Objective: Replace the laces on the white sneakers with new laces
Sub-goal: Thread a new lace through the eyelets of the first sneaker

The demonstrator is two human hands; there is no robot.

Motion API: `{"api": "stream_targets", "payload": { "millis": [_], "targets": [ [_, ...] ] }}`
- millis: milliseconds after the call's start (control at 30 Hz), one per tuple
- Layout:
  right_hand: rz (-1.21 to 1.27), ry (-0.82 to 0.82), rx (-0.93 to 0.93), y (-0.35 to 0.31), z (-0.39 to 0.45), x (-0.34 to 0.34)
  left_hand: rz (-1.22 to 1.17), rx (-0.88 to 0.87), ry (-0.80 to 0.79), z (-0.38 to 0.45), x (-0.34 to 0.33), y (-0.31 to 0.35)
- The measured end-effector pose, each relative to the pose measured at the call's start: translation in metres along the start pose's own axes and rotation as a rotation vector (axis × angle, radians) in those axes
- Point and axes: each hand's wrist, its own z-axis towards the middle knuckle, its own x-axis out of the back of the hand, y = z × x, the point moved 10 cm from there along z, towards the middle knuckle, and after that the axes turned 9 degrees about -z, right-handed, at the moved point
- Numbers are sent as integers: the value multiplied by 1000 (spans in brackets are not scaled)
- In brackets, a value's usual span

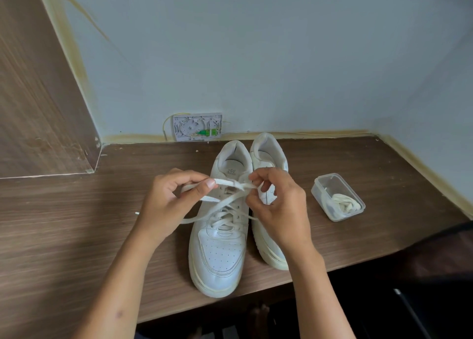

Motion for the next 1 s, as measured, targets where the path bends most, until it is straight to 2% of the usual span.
{"api": "stream_targets", "payload": {
  "millis": [100,200,367,500,633,667,700,800,833,900,1000],
  "targets": [
    [-108,58,-4,7,0,5,-73,-2,18,0,3,4],
    [-201,189,-63,18,0,20,-30,5,79,1,11,0],
    [-289,321,-182,41,-3,54,40,11,322,-2,38,1],
    [-320,334,-318,61,-8,75,325,57,489,-11,68,-2],
    [-372,361,-490,80,-19,89,522,70,491,-10,73,-3],
    [-420,345,-490,82,-18,91,551,65,469,-8,72,-5],
    [-474,259,-486,84,-15,87,554,61,429,-5,69,-8],
    [-526,-211,-448,85,-8,46,482,32,239,2,50,-20],
    [-491,-316,-395,77,-8,32,477,9,177,3,41,-21],
    [-361,-373,-263,52,-7,11,494,-53,97,4,22,-19],
    [-285,-262,-119,27,-3,-6,538,-124,55,8,3,-13]
  ]
}}
